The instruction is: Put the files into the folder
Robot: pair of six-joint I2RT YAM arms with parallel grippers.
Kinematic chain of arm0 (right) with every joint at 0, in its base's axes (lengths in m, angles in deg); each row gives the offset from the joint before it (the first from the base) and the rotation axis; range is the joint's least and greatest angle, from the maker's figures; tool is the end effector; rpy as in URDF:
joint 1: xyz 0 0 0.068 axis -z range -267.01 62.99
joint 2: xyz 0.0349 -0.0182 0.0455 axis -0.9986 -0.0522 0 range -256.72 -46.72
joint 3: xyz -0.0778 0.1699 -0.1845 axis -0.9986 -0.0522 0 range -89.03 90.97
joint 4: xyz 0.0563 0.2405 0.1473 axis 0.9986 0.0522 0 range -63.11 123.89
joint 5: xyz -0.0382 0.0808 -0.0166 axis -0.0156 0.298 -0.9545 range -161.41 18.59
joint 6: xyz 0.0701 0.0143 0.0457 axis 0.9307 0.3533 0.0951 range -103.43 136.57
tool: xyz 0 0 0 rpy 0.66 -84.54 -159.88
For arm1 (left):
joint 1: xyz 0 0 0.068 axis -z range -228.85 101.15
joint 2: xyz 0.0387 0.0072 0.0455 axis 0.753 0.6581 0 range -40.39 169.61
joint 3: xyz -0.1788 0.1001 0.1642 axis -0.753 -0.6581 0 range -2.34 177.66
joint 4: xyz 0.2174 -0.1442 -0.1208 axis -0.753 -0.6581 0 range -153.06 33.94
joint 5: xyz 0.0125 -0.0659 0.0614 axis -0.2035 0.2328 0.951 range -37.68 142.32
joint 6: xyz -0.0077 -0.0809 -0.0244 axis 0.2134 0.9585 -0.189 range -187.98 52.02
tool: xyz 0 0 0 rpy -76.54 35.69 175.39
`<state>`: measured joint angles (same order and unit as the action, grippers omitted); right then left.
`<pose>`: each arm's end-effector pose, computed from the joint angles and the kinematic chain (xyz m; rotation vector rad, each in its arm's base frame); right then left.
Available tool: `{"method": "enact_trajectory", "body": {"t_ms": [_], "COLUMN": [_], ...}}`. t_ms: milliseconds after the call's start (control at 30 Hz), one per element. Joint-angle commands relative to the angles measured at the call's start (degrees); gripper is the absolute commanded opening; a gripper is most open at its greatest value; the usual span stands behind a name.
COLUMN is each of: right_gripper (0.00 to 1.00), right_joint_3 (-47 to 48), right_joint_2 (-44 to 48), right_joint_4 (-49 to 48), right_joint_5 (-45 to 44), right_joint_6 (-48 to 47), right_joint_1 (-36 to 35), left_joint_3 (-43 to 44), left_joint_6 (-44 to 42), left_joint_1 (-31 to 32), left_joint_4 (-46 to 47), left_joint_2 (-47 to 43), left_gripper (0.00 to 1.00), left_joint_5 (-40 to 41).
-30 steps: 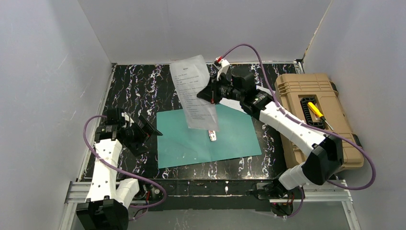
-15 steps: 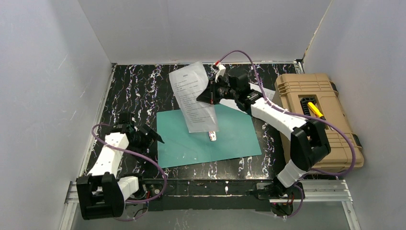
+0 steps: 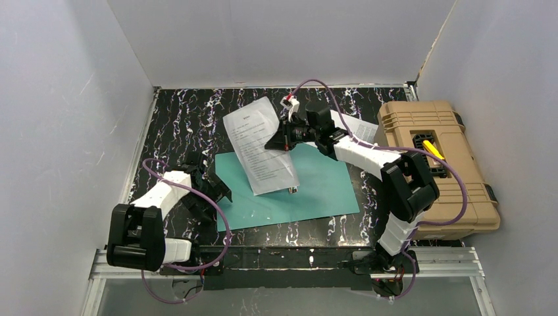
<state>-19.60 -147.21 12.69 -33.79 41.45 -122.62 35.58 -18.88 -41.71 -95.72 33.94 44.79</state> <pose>0.3459 0.3037 0.2349 -0.6775 1.9079 1.3112 0.2391 -0.0398 0.1004 -1.0410 2.7812 -0.3436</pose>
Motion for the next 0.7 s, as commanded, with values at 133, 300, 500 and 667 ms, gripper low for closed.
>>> {"method": "enact_trajectory", "body": {"t_ms": [133,300,500,667], "right_gripper": [0.01,0.01,0.01,0.01], "right_joint_3": [-2.4,-3.9,-5.4,-6.6], "right_joint_2": [-2.0,-2.8,-4.5,-6.2], "right_joint_4": [-8.7,-11.3,-15.5,-18.4], "right_joint_5": [4.4,4.9,4.4,3.6], "right_joint_6": [1.7,2.9,6.1,8.8], "right_joint_1": [-0.2,-1.2,-2.3,-3.1], "left_joint_3": [-2.5,-3.5,-4.7,-5.4], "left_joint_6": [0.5,0.6,0.4,0.3], "left_joint_1": [0.9,0.9,0.9,0.9], "left_joint_4": [5.9,7.8,9.6,10.7], "left_joint_2": [1.8,2.6,3.7,4.1], "left_gripper": [0.98,0.97,0.96,0.96], "left_joint_5": [-0.4,-1.4,-2.3,-2.9]}}
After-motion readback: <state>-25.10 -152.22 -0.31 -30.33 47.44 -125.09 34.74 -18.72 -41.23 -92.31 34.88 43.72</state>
